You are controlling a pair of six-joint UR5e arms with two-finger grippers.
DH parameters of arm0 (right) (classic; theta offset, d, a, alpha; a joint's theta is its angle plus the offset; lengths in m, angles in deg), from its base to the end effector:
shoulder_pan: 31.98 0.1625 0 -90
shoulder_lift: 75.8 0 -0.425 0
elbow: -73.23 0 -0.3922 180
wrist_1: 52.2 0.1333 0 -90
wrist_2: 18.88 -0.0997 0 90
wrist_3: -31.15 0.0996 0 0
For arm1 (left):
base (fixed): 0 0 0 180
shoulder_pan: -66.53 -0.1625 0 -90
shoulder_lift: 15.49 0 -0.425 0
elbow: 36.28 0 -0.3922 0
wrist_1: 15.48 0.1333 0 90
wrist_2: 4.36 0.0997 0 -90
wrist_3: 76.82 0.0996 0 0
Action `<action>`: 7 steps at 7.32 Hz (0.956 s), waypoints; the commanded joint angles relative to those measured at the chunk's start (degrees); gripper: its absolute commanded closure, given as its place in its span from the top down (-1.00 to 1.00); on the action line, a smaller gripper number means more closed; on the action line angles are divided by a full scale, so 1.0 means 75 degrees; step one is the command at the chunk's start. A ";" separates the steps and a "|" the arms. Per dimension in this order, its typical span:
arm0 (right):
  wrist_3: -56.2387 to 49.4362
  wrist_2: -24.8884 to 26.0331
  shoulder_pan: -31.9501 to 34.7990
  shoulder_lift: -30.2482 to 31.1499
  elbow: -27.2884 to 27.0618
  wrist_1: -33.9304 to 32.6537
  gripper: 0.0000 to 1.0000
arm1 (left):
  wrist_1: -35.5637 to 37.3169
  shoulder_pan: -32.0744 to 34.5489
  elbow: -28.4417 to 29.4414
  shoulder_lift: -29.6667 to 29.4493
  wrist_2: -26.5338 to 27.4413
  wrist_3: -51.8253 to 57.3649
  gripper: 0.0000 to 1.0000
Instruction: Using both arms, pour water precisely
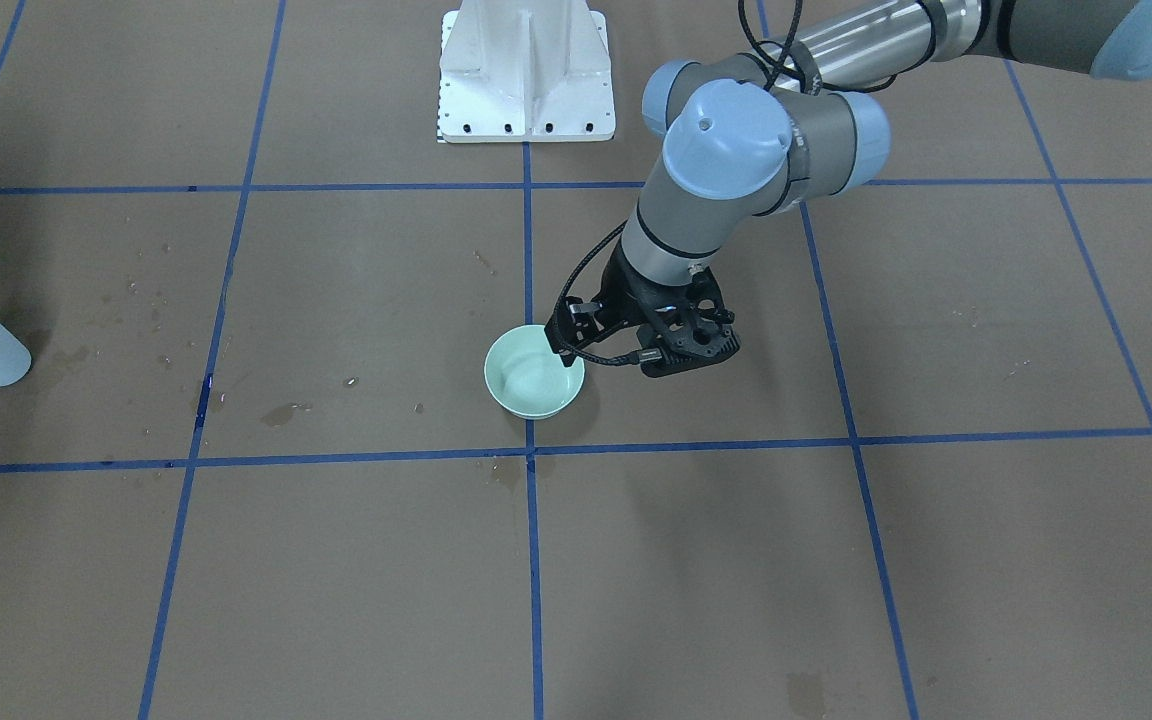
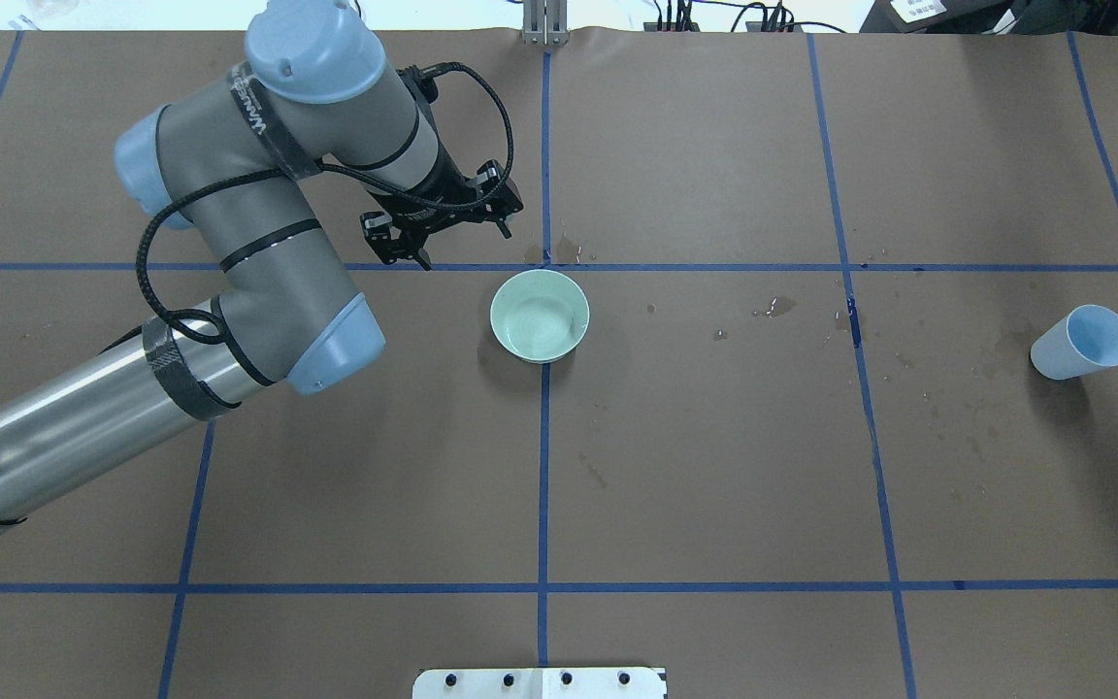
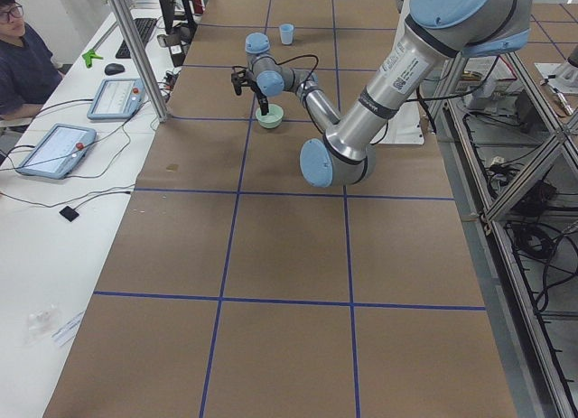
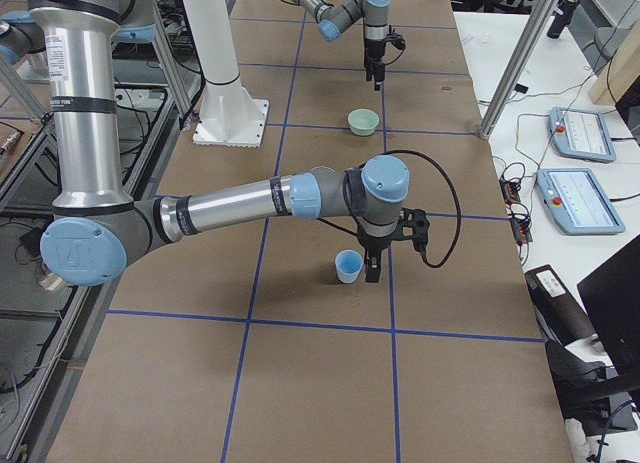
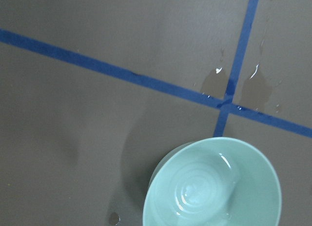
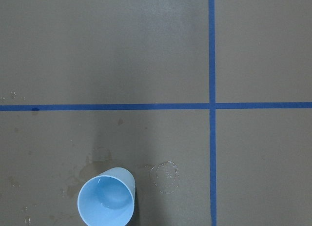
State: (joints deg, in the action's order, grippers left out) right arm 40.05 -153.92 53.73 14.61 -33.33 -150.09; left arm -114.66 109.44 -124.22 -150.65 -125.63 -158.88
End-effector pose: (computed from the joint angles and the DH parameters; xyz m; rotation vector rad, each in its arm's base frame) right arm 0.0266 -0.4858 0.5337 0.0456 -0.7951 0.0195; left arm 0.4689 -0.5473 0.1674 -0.0763 1.0222 -0.3075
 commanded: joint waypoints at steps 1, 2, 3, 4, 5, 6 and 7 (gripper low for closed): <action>0.0430 0.0671 -0.0410 0.0704 -0.0895 0.0359 0.99 | 0.0193 0.0185 -0.0298 0.0196 -0.0039 0.0159 1.00; 0.0639 0.0661 -0.0609 0.0718 -0.0990 0.0361 0.99 | 0.0193 0.0197 -0.0334 0.0232 -0.0038 0.0159 1.00; 0.1210 0.0859 -0.0959 0.0904 -0.1304 0.0419 0.99 | 0.0193 0.0185 -0.0427 0.0383 0.0008 0.0159 1.00; 0.1761 0.1278 -0.1160 0.1625 -0.1713 0.1255 0.99 | 0.0193 0.0197 -0.0544 0.0512 0.0020 0.0159 1.00; 0.2520 0.1468 -0.1301 0.2619 -0.1648 0.3166 1.00 | 0.0193 0.0185 -0.0696 0.0652 0.0032 0.0159 1.00; 0.3827 0.1818 -0.1801 0.3046 -0.1612 0.4206 1.00 | 0.0193 0.0197 -0.0767 0.0735 0.0032 0.0159 1.00; 0.4931 0.2193 -0.2282 0.3143 -0.1612 0.4727 0.99 | 0.0193 0.0185 -0.0791 0.0829 0.0043 0.0148 1.00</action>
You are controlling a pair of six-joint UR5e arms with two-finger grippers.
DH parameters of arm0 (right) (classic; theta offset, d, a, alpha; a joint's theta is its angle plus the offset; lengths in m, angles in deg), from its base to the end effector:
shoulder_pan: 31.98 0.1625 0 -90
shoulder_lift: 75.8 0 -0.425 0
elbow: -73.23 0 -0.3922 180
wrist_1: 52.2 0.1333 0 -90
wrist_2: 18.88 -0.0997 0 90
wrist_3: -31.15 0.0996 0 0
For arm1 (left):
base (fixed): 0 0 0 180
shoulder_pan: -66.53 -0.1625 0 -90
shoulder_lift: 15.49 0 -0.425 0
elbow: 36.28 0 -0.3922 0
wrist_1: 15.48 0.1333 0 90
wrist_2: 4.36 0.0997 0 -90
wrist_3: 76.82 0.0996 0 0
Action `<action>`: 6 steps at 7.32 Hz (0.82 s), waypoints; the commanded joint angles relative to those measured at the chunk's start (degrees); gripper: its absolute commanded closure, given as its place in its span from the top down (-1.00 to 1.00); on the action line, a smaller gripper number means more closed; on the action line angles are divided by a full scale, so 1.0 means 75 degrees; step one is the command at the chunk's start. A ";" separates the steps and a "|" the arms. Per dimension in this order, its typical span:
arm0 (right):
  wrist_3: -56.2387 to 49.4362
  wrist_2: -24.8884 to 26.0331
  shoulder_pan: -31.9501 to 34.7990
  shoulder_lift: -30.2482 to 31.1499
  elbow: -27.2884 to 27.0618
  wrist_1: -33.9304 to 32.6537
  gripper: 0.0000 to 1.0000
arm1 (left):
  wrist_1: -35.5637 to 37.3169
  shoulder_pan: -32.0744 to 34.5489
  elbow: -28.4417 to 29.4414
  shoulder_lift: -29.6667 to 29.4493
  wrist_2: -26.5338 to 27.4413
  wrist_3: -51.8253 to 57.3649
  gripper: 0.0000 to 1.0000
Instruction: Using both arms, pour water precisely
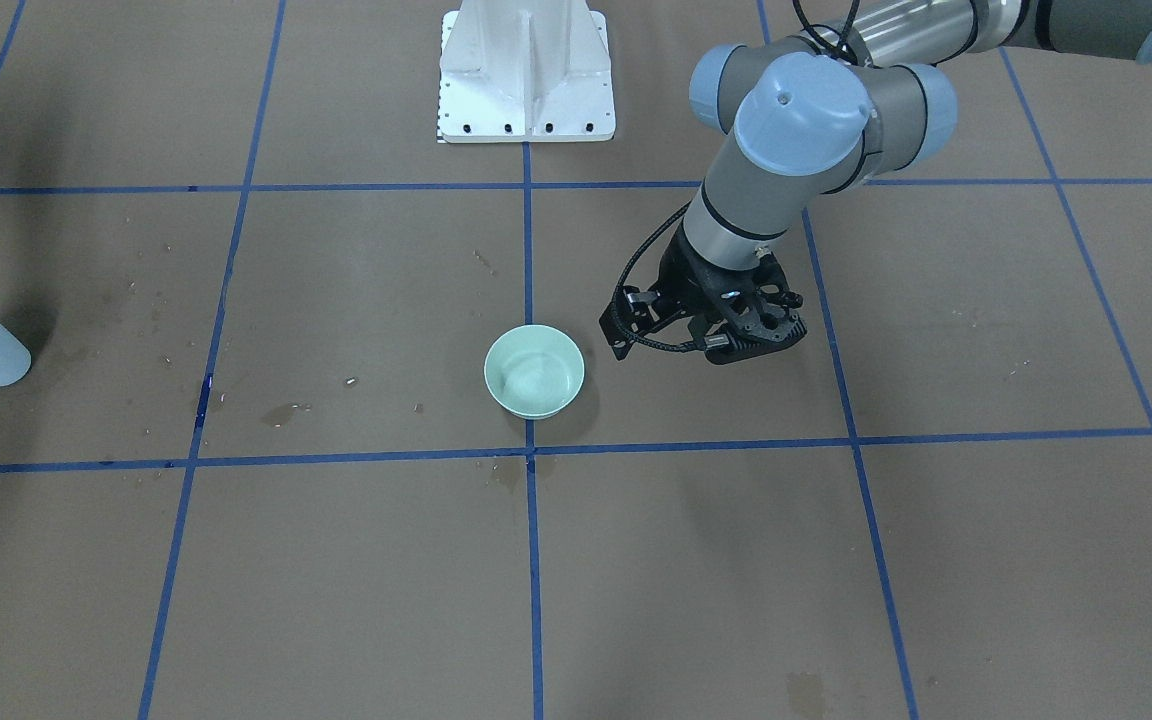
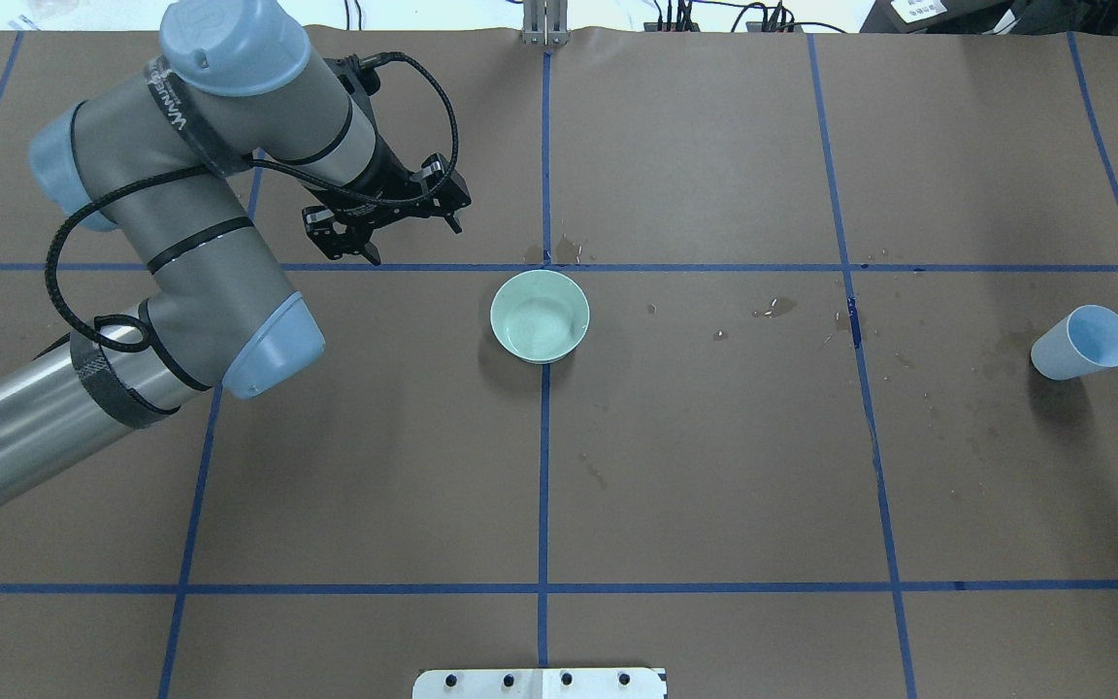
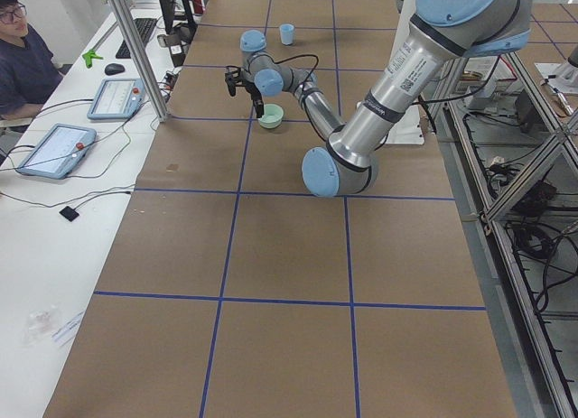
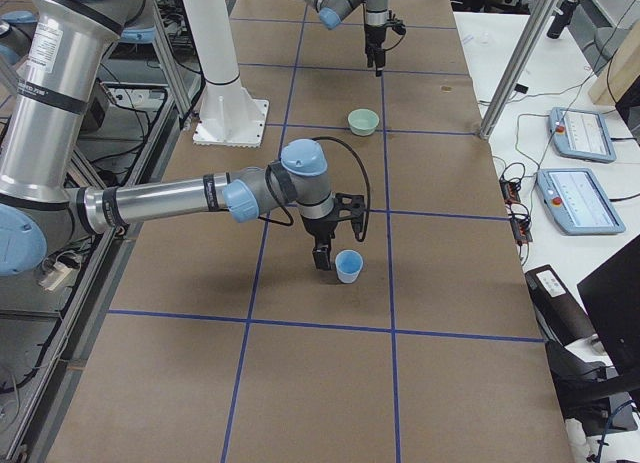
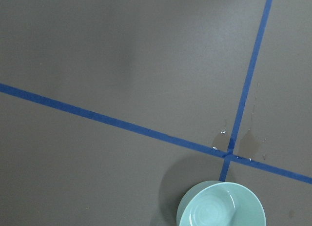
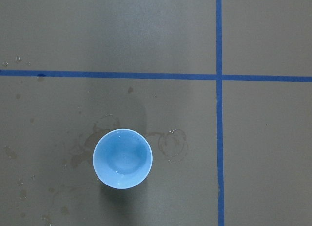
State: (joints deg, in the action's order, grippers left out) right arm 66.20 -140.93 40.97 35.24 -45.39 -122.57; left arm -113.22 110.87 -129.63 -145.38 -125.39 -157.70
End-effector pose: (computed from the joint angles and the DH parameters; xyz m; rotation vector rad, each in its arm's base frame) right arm -0.0297 -0.3711 0.5369 0.1745 -0.6963 0.1678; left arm 0.4343 -0.5390 0.1962 -0.0611 1.0039 -0.3216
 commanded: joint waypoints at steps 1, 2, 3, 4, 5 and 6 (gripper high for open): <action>0.2663 0.1149 -0.1363 0.0555 -0.0005 0.1701 0.98 | 0.0000 -0.0007 -0.0080 0.0208 0.0024 -0.0009 1.00; 0.3823 0.2339 -0.2542 0.0685 -0.0005 0.2079 0.98 | 0.0000 -0.0007 -0.0080 0.0220 0.0024 -0.0009 1.00; 0.4670 0.3268 -0.3401 0.0732 -0.0005 0.2210 0.98 | 0.0000 -0.0007 -0.0080 0.0221 0.0024 -0.0009 1.00; 0.5189 0.4031 -0.4117 0.0837 0.0006 0.2200 0.98 | 0.0000 -0.0007 -0.0080 0.0232 0.0024 -0.0009 1.00; 0.5891 0.4770 -0.4797 0.0862 0.0007 0.2200 0.98 | 0.0000 -0.0007 -0.0080 0.0232 0.0024 -0.0009 1.00; 0.6396 0.5670 -0.5338 0.0862 0.0123 0.2188 0.98 | 0.0000 -0.0018 -0.0080 0.0290 0.0024 -0.0009 1.00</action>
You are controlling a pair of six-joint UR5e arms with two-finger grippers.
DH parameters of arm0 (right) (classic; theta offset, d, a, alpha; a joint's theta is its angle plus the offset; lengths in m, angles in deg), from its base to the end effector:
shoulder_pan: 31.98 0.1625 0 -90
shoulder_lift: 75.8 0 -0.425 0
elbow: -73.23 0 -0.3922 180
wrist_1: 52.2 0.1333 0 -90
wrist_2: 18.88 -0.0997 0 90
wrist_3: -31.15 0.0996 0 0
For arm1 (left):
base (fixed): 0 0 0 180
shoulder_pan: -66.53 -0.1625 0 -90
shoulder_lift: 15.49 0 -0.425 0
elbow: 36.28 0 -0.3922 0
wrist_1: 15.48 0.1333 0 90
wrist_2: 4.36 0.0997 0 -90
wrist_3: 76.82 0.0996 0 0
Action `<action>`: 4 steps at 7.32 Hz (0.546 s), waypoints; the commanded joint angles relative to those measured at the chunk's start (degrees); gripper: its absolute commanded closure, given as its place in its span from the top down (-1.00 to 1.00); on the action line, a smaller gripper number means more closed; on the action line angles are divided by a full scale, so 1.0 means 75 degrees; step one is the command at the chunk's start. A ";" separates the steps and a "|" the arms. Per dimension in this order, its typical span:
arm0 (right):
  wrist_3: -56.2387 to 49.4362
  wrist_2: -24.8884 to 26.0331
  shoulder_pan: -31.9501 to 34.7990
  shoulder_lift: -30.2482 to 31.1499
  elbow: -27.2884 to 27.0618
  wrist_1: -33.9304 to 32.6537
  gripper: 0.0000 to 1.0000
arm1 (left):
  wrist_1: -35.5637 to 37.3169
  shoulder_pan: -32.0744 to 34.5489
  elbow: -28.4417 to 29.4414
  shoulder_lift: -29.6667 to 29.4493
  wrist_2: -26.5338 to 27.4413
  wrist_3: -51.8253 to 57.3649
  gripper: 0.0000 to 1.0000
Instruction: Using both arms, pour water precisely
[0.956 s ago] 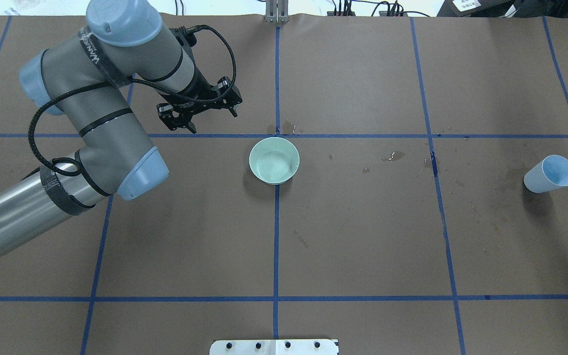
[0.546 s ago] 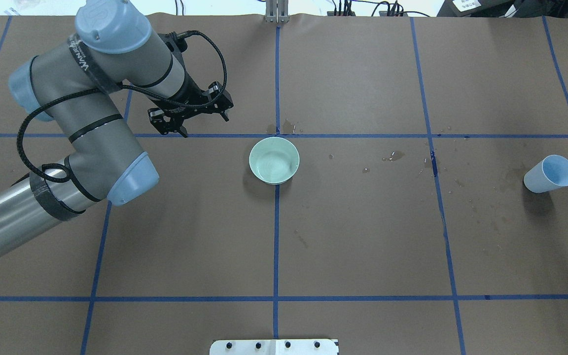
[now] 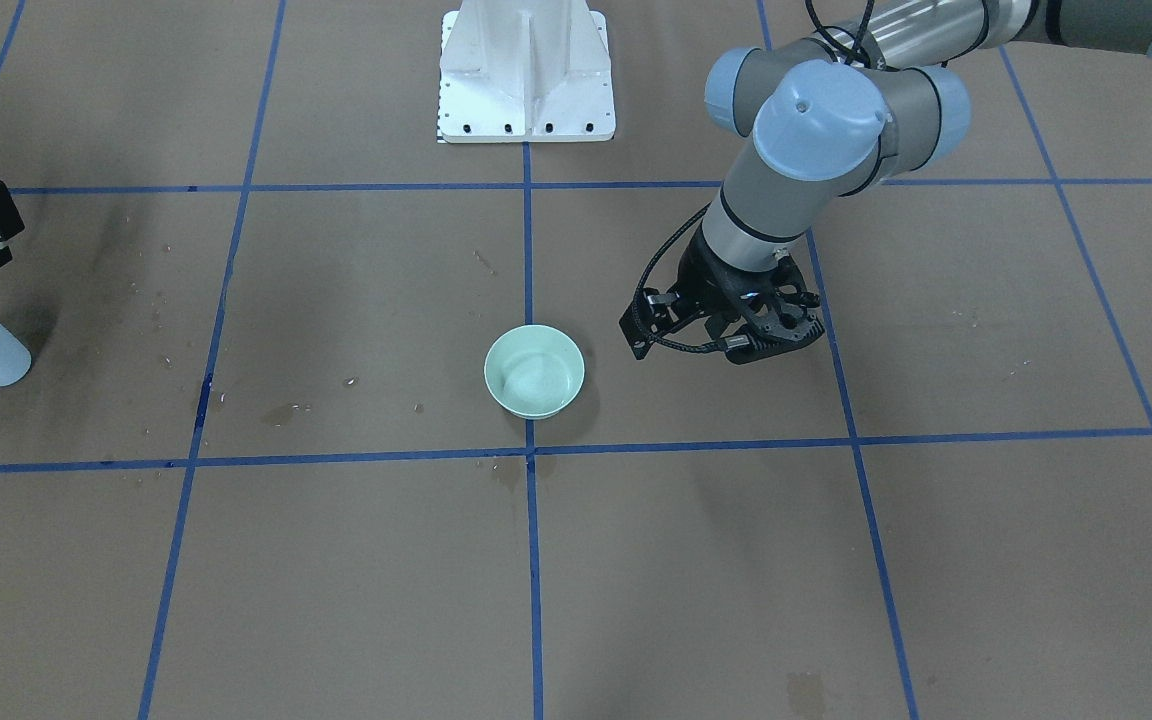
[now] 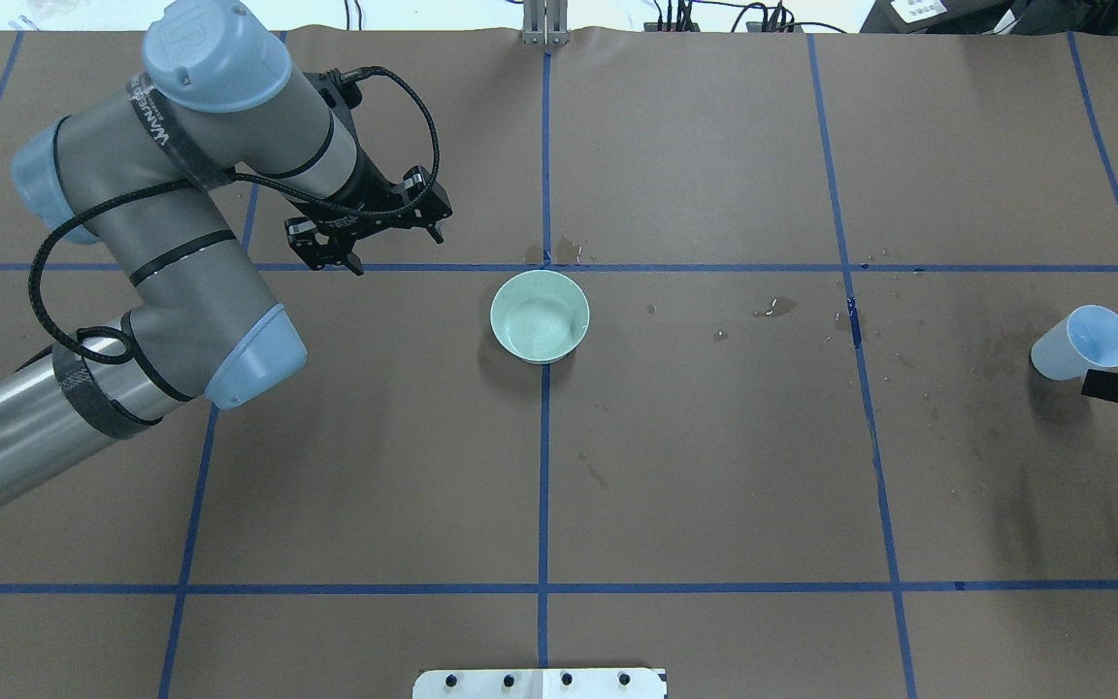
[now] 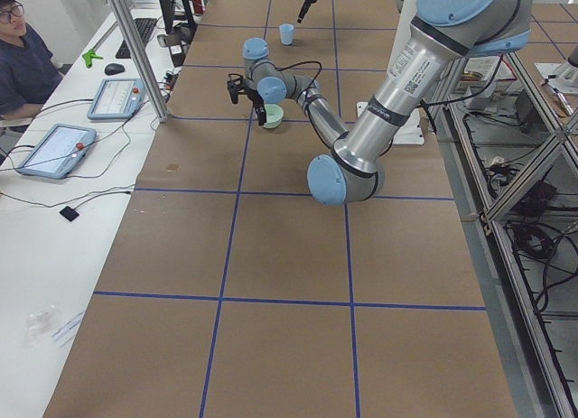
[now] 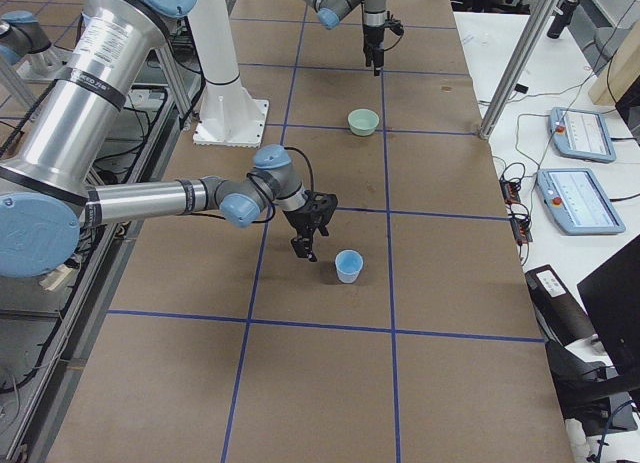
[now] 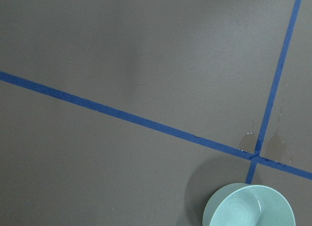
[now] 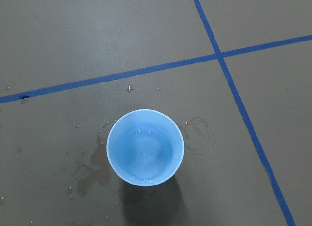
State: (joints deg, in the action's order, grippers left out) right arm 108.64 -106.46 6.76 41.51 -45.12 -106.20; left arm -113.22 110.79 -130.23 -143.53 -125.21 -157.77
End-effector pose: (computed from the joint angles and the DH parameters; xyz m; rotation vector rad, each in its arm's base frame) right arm -0.1765 -0.3179 0.5524 0.3192 -0.5703 0.4552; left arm 0.4318 -0.5356 0.2140 -0.0708 0.9849 -0.3306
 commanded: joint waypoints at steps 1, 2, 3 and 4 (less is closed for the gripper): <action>0.0905 0.1815 -0.1072 0.0014 0.0344 0.0017 0.98 | -0.0012 -0.0008 0.0000 0.0080 0.0000 0.0000 1.00; 0.1150 0.2472 -0.1423 -0.0021 0.0358 -0.0017 0.98 | -0.0012 -0.0019 -0.0012 0.0080 0.0000 0.0000 1.00; 0.1153 0.3186 -0.1670 -0.0033 0.0370 -0.0029 1.00 | -0.0012 -0.0020 -0.0001 0.0080 0.0000 0.0000 1.00; 0.1164 0.3669 -0.1917 -0.0045 0.0370 -0.0029 1.00 | -0.0012 -0.0008 0.0011 0.0080 0.0000 0.0012 1.00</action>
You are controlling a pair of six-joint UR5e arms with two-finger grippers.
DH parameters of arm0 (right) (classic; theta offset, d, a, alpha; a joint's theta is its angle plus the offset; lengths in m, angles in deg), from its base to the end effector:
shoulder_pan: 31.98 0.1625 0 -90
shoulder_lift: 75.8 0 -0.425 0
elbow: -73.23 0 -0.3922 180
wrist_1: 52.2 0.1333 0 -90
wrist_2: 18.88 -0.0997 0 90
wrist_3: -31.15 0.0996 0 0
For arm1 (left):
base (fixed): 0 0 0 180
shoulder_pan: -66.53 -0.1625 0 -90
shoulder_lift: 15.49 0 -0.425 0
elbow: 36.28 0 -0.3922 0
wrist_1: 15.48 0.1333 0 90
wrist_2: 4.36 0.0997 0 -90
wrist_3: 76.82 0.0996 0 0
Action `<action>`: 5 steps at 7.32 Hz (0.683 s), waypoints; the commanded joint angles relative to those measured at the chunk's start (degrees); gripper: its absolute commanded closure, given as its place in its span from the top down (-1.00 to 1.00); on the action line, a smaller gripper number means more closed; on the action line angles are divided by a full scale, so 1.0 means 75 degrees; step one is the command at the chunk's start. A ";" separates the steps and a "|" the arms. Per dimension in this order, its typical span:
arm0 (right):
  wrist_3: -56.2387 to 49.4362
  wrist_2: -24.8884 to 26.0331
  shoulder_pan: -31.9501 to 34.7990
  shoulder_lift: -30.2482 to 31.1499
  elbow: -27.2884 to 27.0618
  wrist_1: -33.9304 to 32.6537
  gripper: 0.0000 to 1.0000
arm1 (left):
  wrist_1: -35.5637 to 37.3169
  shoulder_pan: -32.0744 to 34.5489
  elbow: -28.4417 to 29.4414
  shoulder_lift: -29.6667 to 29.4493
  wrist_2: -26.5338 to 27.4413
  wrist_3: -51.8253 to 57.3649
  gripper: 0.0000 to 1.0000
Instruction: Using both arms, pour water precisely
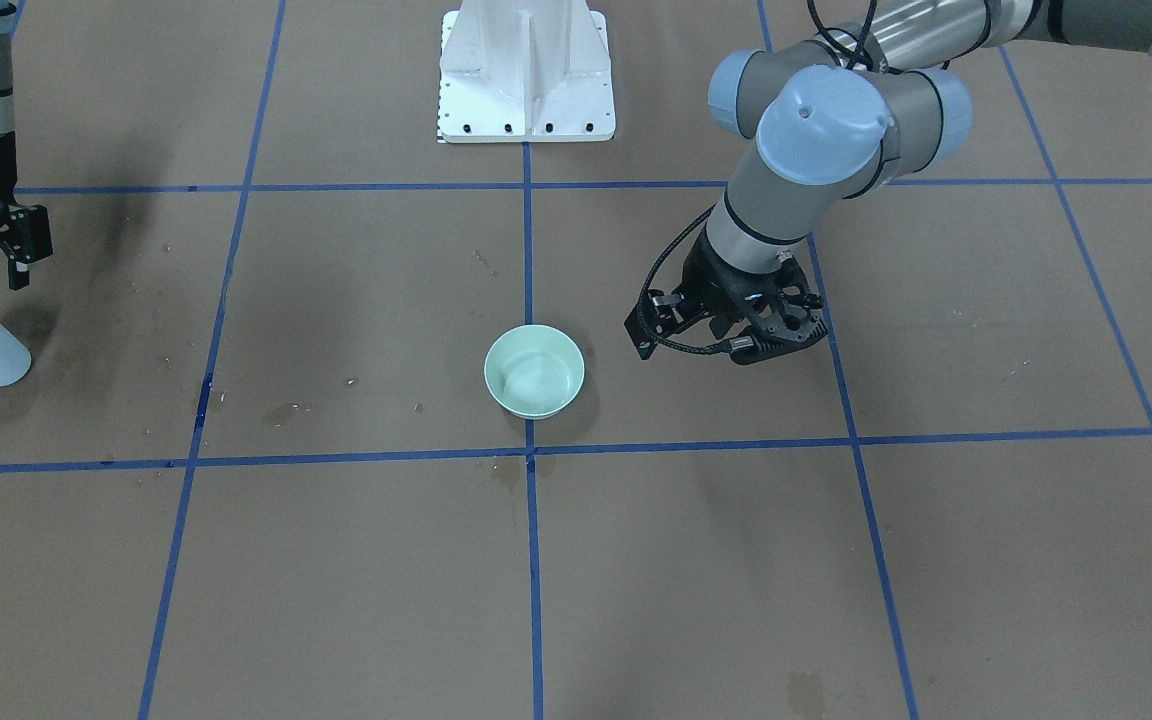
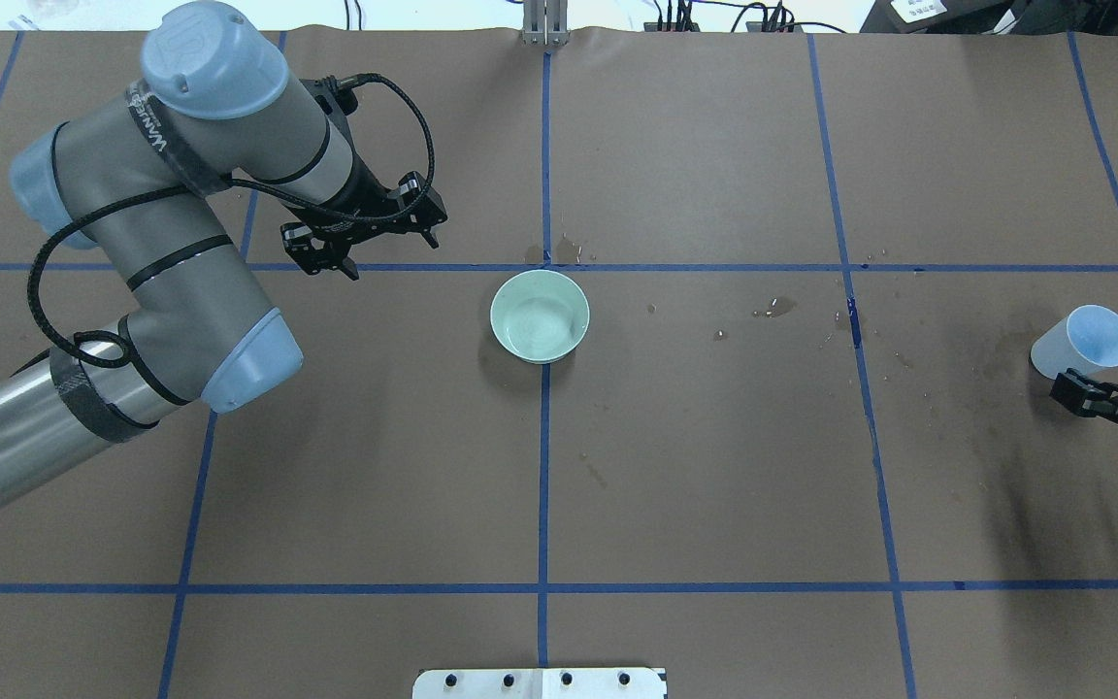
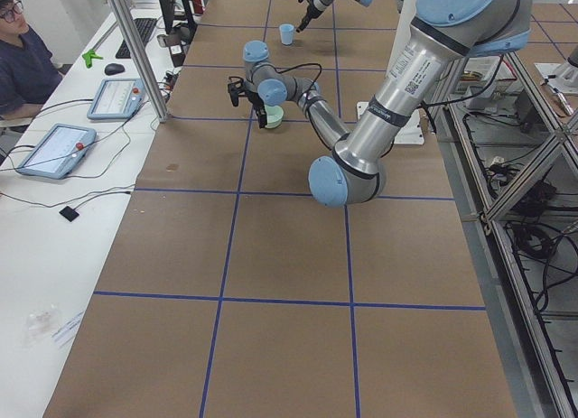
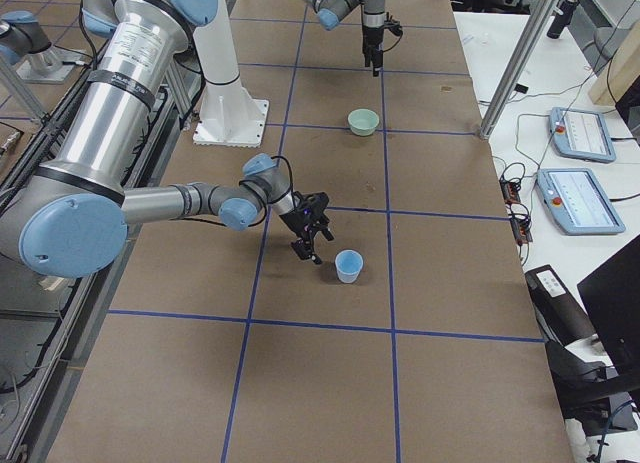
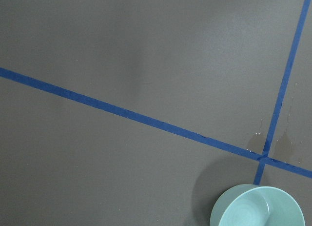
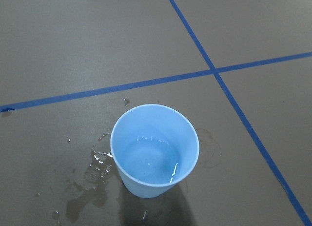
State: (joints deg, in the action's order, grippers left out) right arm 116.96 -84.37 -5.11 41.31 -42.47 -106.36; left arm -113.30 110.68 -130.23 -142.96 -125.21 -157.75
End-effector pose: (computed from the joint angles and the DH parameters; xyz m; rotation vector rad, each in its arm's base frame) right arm -0.2171 -0.3058 0.5688 0.5640 -0.4639 0.5068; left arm 0.4324 -0.5344 0.2207 -0.0760 0.9778 -0.3315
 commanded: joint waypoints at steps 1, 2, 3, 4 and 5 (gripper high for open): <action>0.0252 0.0903 -0.0498 -0.0017 0.0039 -0.0031 0.98 | 0.0000 0.0008 0.0011 0.0003 0.0000 0.0010 1.00; 0.0521 0.1427 -0.0755 -0.0041 0.0248 -0.0031 0.98 | 0.0000 -0.0004 -0.0001 0.0003 0.0000 0.0010 1.00; 0.0721 0.1768 -0.0885 -0.0041 0.0378 -0.0031 0.97 | 0.0000 -0.0004 0.0011 0.0015 0.0000 0.0010 1.00; 0.0955 0.2236 -0.1072 -0.0064 0.0588 -0.0031 0.97 | 0.0000 -0.0004 0.0011 0.0015 0.0000 0.0010 1.00; 0.0969 0.2646 -0.1202 -0.0227 0.0764 -0.0055 0.95 | 0.0000 -0.0004 0.0011 0.0038 0.0000 0.0010 1.00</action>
State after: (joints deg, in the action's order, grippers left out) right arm 123.31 -68.48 -12.73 40.59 -38.43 -106.64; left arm -113.30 110.65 -130.16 -142.80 -125.21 -157.68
